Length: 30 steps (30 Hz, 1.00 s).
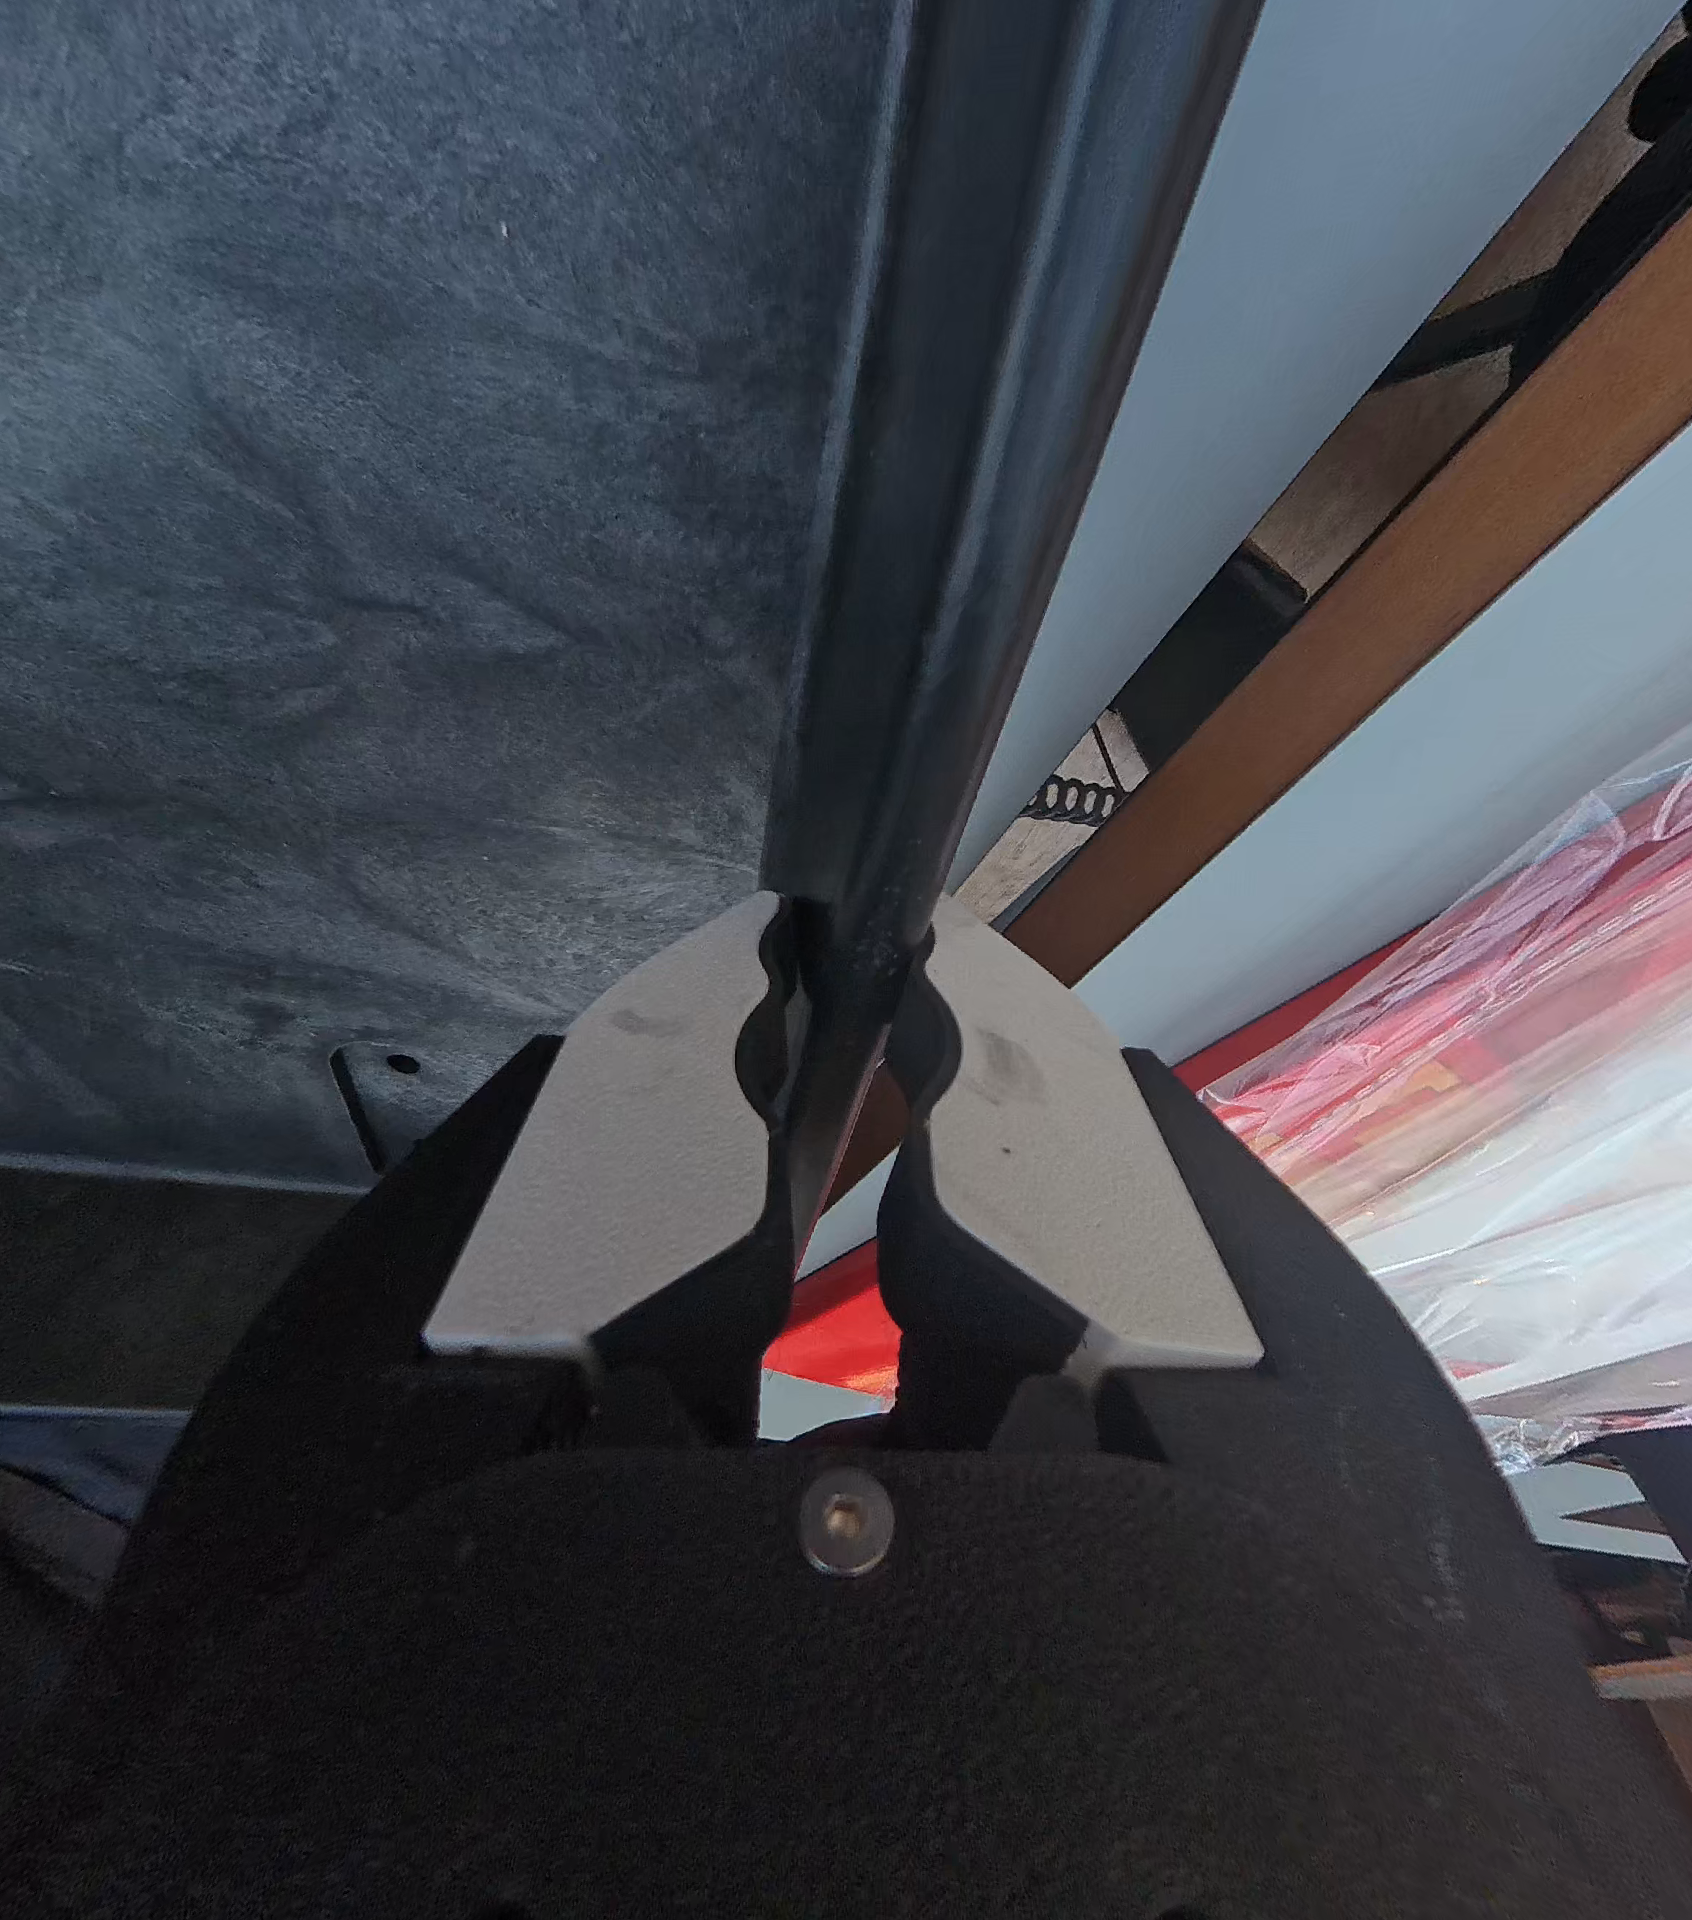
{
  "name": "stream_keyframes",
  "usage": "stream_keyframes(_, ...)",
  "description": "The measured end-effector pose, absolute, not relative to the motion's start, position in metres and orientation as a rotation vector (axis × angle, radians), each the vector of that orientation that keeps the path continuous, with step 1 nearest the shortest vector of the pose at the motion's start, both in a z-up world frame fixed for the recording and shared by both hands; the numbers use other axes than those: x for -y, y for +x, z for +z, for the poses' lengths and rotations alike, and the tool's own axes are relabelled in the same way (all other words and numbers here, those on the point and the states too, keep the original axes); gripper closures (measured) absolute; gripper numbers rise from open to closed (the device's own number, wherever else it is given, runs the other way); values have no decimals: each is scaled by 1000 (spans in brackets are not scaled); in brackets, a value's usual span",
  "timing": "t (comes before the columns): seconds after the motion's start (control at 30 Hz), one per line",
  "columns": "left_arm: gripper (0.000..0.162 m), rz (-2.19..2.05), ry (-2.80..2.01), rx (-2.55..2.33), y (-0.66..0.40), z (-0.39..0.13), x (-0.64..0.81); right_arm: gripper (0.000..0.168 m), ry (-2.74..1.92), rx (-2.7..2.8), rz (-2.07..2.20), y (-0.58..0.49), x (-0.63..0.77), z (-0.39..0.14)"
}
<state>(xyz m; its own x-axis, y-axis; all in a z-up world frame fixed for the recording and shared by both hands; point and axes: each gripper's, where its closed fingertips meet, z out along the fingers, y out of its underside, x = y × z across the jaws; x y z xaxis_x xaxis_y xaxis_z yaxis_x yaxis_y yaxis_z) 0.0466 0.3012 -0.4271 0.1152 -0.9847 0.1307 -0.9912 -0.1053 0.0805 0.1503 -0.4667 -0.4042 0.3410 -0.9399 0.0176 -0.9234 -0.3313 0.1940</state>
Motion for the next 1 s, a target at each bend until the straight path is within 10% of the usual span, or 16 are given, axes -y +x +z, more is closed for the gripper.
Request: stream_keyframes(1.0,155,22,2033,2199,184,-426,-288,154,2289,1969,-224,105,483,-404)
